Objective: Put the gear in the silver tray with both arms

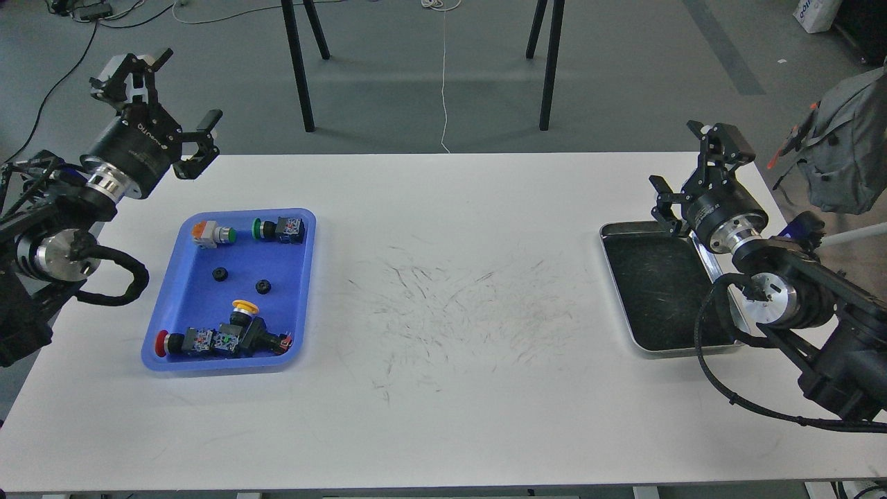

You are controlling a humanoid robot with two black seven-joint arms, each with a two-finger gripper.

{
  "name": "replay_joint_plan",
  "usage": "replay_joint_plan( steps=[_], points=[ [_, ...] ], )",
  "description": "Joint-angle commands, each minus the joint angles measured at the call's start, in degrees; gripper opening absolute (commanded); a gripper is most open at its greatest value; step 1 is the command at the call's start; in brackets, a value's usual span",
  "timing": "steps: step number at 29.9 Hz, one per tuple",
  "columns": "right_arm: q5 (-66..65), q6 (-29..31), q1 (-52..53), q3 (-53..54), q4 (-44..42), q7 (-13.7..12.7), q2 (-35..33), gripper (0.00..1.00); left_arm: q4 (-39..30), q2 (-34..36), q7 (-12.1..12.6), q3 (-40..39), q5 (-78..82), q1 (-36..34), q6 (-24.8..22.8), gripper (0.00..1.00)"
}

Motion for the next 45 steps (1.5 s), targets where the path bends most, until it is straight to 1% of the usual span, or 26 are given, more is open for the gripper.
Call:
replay_joint_plan(
  steps=[1, 3, 8, 13, 21, 29, 32, 36, 37, 40, 41, 44, 45],
  points=[
    [-0.05, 0.0, -0.08, 0.07, -0.01, 0.01, 0.0, 0.99, 0.29, -0.1, 0.0, 0.64, 0.26, 0.42, 1.23, 1.0],
    [-0.05, 0.0, -0.08, 0.24, -0.01, 0.01, 0.0, 0.98, -0.49, -0.02, 0.0, 1.25, 1.04, 0.77, 1.15, 1.0],
    [-0.05, -0.09, -0.08, 0.33, -0.01, 0.01, 0.0, 0.98, -0.49, -0.02, 0.0, 2.31, 1.49, 0.69, 2.64, 1.0],
    [-0.05, -0.09, -0.08, 0.33, -0.01, 0.01, 0.0, 0.98, -0.76, 0.51, 0.0, 2.4, 1.66, 0.77, 1.94, 1.0],
    [-0.05, -0.26, -0.35, 0.33, 0.25, 0.01, 0.0, 0.98, -0.85, 0.25, 0.0, 2.31, 1.93, 0.77, 2.46, 1.0],
    [-0.05, -0.18, -0.61, 0.33, 0.25, 0.01, -0.09, 0.98, -1.37, 0.77, 0.0, 1.87, 4.03, 0.86, 0.62, 1.0],
    [-0.05, -0.18, -0.7, 0.33, 0.25, 0.01, 0.0, 0.98, -1.2, 0.86, 0.0, 1.96, 6.4, 0.95, -2.51, 1.0],
    [0.03, -0.18, -0.7, 0.33, 0.34, 0.01, 0.0, 0.98, -0.76, 0.16, 0.0, 2.4, 6.85, 0.86, -2.51, 1.0],
    [-0.05, -0.18, -0.7, 0.33, 0.34, 0.01, 0.0, 0.98, -0.76, 0.33, 0.0, 2.49, 6.94, 0.95, -1.76, 1.0],
    [0.03, -0.18, -0.7, 0.42, 0.34, 0.01, -0.09, 0.98, -0.93, 0.77, 0.0, 4.42, 7.73, 1.48, -1.75, 1.0],
    [0.03, -0.18, -0.7, 0.33, 0.34, 0.01, -0.09, 0.98, -1.8, 1.21, 0.0, 5.47, 7.99, 1.56, -1.93, 1.0],
    [0.03, -0.18, -0.7, 0.42, 0.34, 0.01, -0.09, 0.98, -6.2, 3.75, 0.0, 8.11, 9.65, 1.48, -0.44, 1.0],
    [0.03, -0.18, -0.79, 0.42, 0.34, 0.01, 0.0, 0.98, -6.47, 4.63, 0.0, 8.11, 10.97, 1.39, -0.26, 1.0]
  ],
)
